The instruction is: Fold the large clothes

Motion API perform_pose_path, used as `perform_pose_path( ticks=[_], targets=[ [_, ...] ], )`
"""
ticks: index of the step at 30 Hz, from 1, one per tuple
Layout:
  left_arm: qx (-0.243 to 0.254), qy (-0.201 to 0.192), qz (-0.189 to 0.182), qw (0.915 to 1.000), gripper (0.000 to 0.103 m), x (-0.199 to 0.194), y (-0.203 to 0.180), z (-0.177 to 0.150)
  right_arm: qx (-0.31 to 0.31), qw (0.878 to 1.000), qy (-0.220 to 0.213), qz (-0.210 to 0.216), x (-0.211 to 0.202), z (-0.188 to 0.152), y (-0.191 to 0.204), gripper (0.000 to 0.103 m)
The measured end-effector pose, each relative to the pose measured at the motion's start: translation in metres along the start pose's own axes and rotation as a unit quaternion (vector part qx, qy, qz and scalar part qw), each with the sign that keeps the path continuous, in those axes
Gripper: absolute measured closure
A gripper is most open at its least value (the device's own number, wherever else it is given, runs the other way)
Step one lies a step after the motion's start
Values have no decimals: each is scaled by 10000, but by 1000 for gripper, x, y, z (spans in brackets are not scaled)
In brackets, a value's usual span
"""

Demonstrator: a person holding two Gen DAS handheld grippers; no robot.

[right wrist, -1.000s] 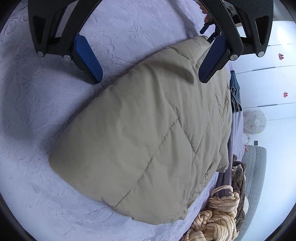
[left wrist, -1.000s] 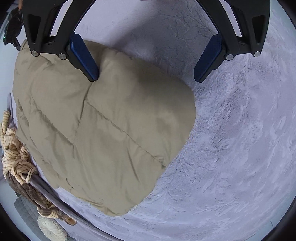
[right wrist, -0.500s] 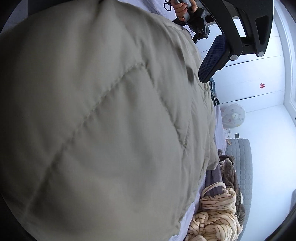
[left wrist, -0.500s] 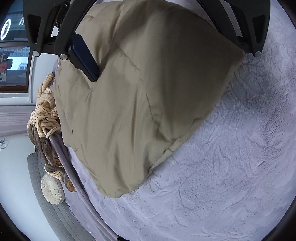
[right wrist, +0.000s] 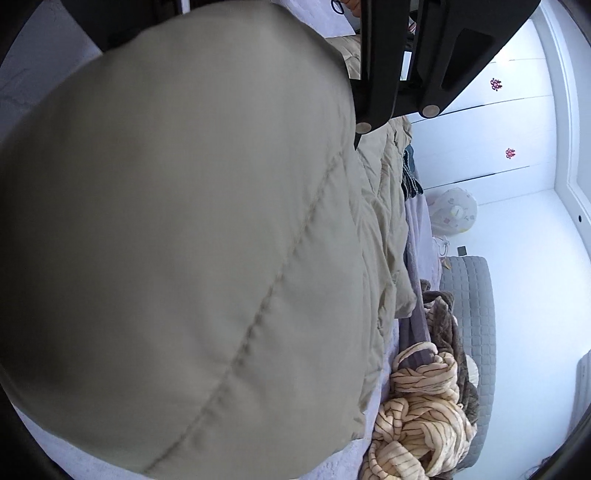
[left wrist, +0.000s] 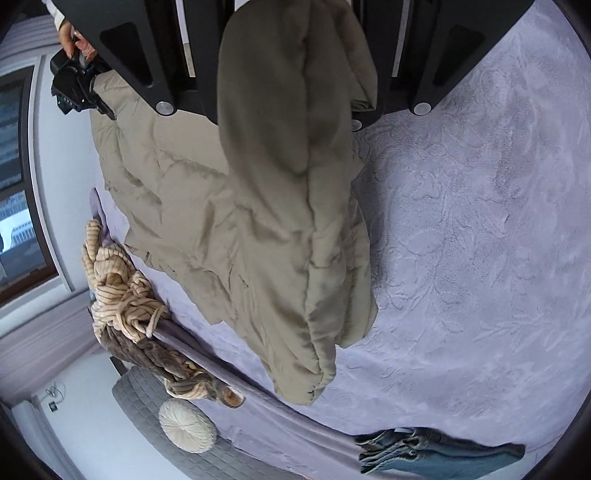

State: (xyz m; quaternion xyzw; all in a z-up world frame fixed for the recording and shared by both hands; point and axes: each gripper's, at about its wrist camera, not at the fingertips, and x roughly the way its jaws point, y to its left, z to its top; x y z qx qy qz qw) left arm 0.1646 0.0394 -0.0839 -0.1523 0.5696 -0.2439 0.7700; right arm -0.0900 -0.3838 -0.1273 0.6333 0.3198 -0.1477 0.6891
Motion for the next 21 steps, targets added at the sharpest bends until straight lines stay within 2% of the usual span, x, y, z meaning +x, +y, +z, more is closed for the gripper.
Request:
perform_pose_path(
  ticks=[7,13,16,19,21],
  targets=[
    [539,267,-90,9981,82,-42,12,-33,-160,9997,1,-172,-35,-46,-6,79],
    [661,489,-15,9966,82,-80,30,-88,-194,9988,187,-403,-67,-93,-26,79],
    [619,728,139,9953,82,-92,43,-126,-134,9983,321,-466,-84,-118,-46,79],
    [637,983,483,9919,82,-97,56,-164,-45,9976,469,-500,-95,-138,-66,79],
    [530,1031,588,9915,79,-97,63,-180,-51,9968,566,-563,-101,-147,-79,78]
  ],
)
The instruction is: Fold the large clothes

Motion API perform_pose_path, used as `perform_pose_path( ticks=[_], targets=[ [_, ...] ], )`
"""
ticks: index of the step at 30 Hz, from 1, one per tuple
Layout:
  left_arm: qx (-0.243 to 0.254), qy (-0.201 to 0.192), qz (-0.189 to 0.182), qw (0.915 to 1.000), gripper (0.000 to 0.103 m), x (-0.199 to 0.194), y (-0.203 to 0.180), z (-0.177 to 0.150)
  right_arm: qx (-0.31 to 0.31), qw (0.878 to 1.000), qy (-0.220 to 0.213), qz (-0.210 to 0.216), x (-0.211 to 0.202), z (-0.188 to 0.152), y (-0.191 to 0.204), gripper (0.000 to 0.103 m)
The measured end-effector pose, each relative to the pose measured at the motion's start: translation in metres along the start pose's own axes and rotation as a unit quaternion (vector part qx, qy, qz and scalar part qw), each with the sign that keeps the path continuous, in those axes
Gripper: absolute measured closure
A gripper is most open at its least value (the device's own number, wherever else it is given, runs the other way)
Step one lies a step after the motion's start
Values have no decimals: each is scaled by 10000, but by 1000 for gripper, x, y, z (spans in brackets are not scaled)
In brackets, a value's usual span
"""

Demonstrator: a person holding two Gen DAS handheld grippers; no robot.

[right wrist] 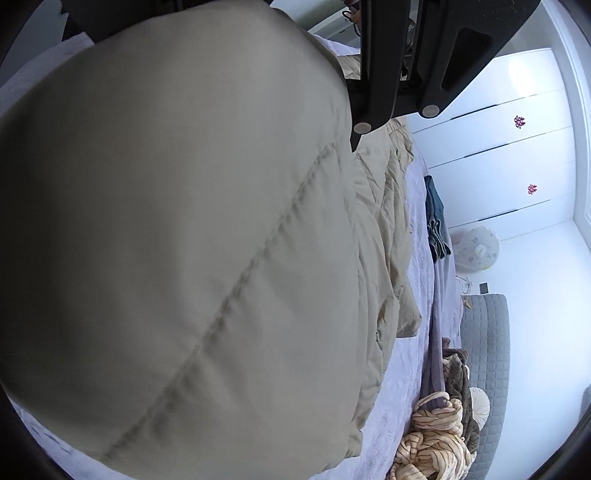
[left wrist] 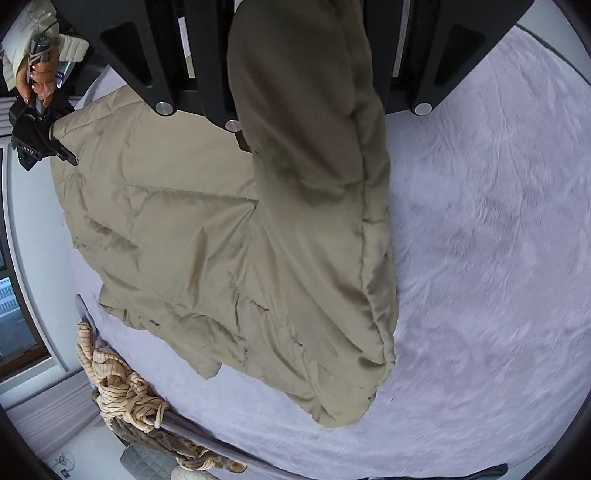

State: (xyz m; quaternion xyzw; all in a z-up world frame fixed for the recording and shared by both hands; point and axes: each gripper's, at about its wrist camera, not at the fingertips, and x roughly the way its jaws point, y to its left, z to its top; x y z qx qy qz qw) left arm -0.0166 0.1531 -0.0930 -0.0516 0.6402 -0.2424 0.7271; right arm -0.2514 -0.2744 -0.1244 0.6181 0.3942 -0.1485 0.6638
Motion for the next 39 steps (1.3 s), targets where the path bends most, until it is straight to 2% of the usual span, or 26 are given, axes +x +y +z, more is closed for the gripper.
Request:
perform_pose_path(
  ticks=[2,3,4,7,10,12,14,15,16,18,20,23,26,29,33,36,37,39],
  targets=[
    [-209,-67,295,9993,66,1,6,-12,76,9999,71,39,-1,-4,-10,75],
    [-254,-130,535,9982,52,-1,6,-16,130,9998,122,67,-2,-4,-14,68],
    [-258,-206,730,9968,48,-3,6,-20,121,9998,153,24,-4,-3,-15,64],
    [-175,-367,1071,9934,48,-17,3,-27,-186,9992,279,-202,-4,3,-6,54],
    [-115,-650,1653,9840,48,-40,0,-34,-555,9967,401,-427,-16,2,-4,52],
    [-259,-865,1835,9789,48,-59,4,-40,-832,9938,500,-548,-28,-2,-3,52],
    [-416,-975,1846,9771,48,-72,10,-44,-1186,9889,632,-638,-40,-9,-4,52],
    [-442,-1038,1850,9762,53,-77,9,-46,-1379,9861,725,-582,-46,-15,-4,53],
    [-419,-1074,1861,9758,62,-81,8,-48,-1565,9832,843,-414,-51,-19,-2,60],
    [-366,-1076,1851,9761,63,-79,0,-48,-2004,9727,1166,12,-63,-36,1,65],
    [-333,-1005,1827,9775,63,-70,-8,-46,-2414,9632,1186,34,-70,-45,11,65],
    [-408,-798,1919,9773,63,-46,-15,-40,-2710,9592,650,-482,-70,-38,28,65],
    [-312,-443,2125,9757,61,-11,-12,-34,-2735,9534,25,-1275,-59,-21,35,69],
    [-42,-279,2146,9763,57,7,-8,-29,-2651,9423,-165,-2037,-41,-8,24,80],
    [207,-109,1990,9797,50,7,-4,-22,-2387,9444,-99,-2259,-30,-6,5,81],
    [202,111,1861,9823,50,-2,2,-16,-2052,9493,-176,-2373,-38,-10,1,81],
    [245,175,1834,9826,50,-5,3,-14,-1963,9504,-222,-2403,-42,-12,1,77],
    [391,254,1813,9823,50,-14,2,-10,-1884,9524,-358,-2368,-46,-18,13,77]
  ],
)
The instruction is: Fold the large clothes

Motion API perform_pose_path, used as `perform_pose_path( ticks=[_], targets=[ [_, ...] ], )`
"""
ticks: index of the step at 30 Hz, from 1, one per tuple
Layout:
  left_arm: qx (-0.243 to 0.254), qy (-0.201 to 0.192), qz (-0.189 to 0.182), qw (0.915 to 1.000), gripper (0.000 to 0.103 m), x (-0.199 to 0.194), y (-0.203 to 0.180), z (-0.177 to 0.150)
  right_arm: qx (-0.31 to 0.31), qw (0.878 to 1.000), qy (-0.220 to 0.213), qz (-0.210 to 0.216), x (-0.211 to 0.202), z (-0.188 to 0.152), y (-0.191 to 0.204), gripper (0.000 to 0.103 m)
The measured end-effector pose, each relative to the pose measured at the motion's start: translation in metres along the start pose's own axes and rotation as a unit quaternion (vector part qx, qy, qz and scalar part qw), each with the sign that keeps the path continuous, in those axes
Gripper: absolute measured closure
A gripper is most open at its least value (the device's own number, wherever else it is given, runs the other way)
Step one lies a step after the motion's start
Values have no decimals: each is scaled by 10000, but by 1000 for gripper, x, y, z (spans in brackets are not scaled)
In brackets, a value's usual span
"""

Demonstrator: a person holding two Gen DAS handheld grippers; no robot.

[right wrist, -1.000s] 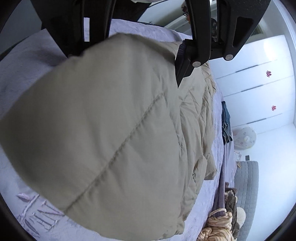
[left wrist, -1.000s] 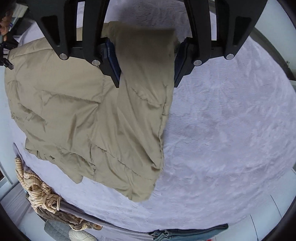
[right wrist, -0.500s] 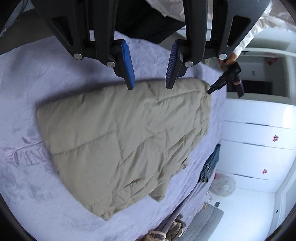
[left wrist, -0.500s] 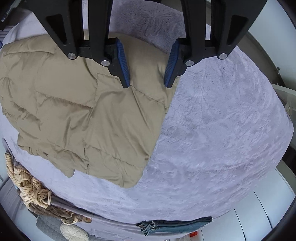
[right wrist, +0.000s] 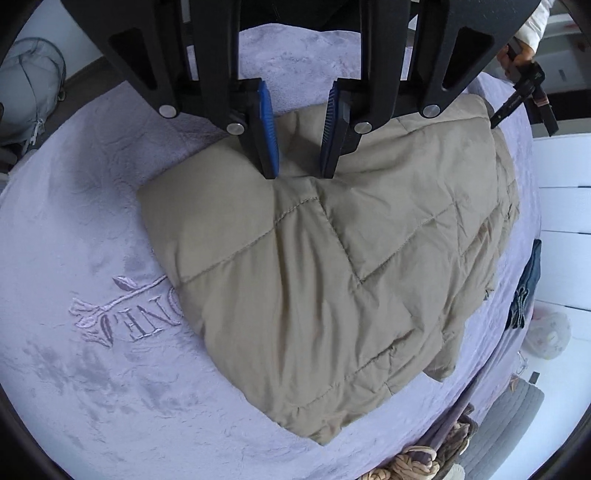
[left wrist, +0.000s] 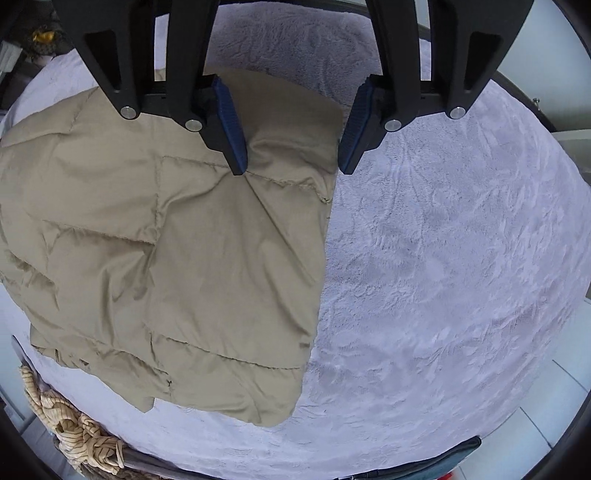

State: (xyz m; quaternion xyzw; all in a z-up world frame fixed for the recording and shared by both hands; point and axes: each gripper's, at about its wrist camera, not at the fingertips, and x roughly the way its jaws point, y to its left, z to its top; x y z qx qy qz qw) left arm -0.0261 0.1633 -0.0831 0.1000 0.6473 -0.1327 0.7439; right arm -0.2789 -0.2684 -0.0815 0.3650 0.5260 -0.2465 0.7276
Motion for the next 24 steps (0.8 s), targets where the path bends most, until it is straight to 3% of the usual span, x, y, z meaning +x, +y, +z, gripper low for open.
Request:
perform_pose_path(
  ticks=[5,7,12,13,14,15,16,24],
  targets=[
    [151,2,-237,9996,50,-15,3,9,-170,9993,-132,294,-9,4,43,73],
    [166,9,-314,9994,50,-16,1,14,-318,9988,-48,357,-1,4,67,64],
    [168,40,-593,9981,49,-17,-5,18,-722,9965,242,340,18,-4,119,63],
    [193,38,-651,9977,47,-18,-6,17,-778,9960,287,338,21,-5,125,63],
    [223,35,-695,9973,38,-18,-7,16,-821,9955,334,343,24,-8,130,63],
    [235,10,-687,9974,9,-19,-6,17,-851,9951,374,341,29,-8,137,63],
    [241,-47,-648,9976,0,-21,-5,17,-874,9948,404,329,32,-10,142,63],
    [287,-102,-576,9979,0,-19,2,34,-884,9951,446,36,45,-17,157,51]
  ],
)
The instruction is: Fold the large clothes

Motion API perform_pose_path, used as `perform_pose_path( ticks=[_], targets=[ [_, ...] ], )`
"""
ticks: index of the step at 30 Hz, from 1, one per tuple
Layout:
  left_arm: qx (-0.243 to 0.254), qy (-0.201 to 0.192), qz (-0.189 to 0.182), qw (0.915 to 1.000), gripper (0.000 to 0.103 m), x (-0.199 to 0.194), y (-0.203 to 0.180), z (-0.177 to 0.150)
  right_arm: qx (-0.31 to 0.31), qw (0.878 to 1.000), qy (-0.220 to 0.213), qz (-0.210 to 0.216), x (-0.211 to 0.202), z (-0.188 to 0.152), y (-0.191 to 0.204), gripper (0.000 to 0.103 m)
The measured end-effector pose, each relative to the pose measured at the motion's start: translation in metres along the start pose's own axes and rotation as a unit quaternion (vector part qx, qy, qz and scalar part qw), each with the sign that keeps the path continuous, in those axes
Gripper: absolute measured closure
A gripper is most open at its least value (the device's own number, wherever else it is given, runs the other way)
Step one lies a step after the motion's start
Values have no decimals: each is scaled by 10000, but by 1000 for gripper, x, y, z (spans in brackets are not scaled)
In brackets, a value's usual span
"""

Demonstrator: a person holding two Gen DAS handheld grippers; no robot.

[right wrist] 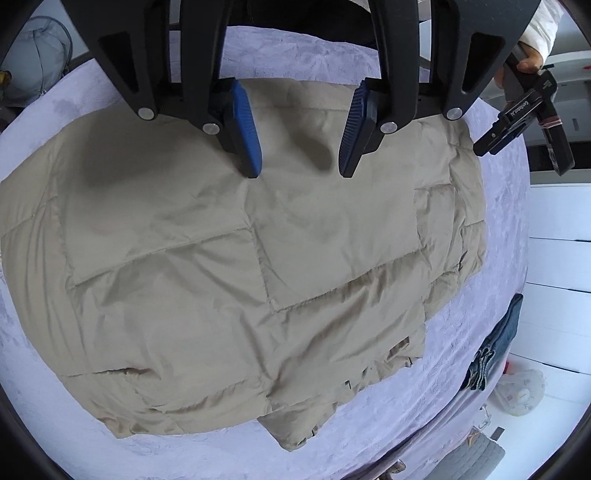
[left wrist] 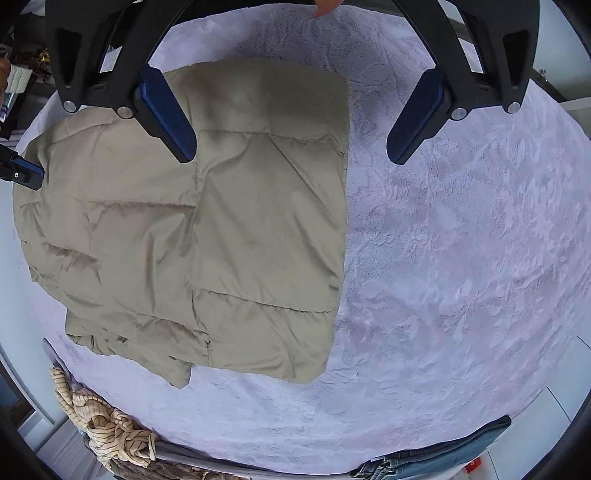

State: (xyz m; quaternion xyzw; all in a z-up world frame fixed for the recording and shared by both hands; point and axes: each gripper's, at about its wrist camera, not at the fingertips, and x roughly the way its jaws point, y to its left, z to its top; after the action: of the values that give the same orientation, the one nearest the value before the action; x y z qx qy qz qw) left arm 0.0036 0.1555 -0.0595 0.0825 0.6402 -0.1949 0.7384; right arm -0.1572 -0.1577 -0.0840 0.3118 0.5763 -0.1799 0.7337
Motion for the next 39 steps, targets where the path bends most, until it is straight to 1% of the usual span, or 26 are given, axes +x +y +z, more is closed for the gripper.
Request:
perform_pose_path(
  ticks=[1,2,4,6,8,9,12,20,29,33,35,37,39],
  targets=[
    [5,30,-23,10000,0,2,1,2,-11,10000,-5,-20,1,0,1,45],
    [5,59,-33,10000,0,4,2,4,-29,10000,-17,-30,2,-1,4,41],
    [10,115,2,9999,0,9,4,7,-70,10000,-32,-46,4,-2,9,27],
    [12,155,7,9999,0,12,5,8,-111,9999,-32,-45,6,-2,15,20],
    [14,173,-33,9998,0,15,7,10,-130,9999,-5,-16,8,-2,20,19],
    [22,170,-66,9998,0,15,8,11,-135,9999,11,2,10,-2,22,17],
    [24,185,-142,9997,0,18,11,13,-144,9999,-10,13,13,-2,28,16],
    [19,262,-83,9996,0,28,16,19,-179,9998,-19,103,18,-2,37,15],
    [18,343,-160,9993,0,40,17,24,-271,9993,23,236,24,-2,46,15],
    [23,374,-166,9992,0,45,19,28,-264,9993,-34,261,25,0,48,14],
    [34,363,-131,9993,0,46,19,30,-232,9992,-67,306,26,0,48,14],
    [16,328,2,9995,0,48,20,32,-222,9993,-42,305,28,2,48,14],
    [2,322,-39,9995,0,51,22,36,-217,9993,5,297,30,4,48,14]
  ],
)
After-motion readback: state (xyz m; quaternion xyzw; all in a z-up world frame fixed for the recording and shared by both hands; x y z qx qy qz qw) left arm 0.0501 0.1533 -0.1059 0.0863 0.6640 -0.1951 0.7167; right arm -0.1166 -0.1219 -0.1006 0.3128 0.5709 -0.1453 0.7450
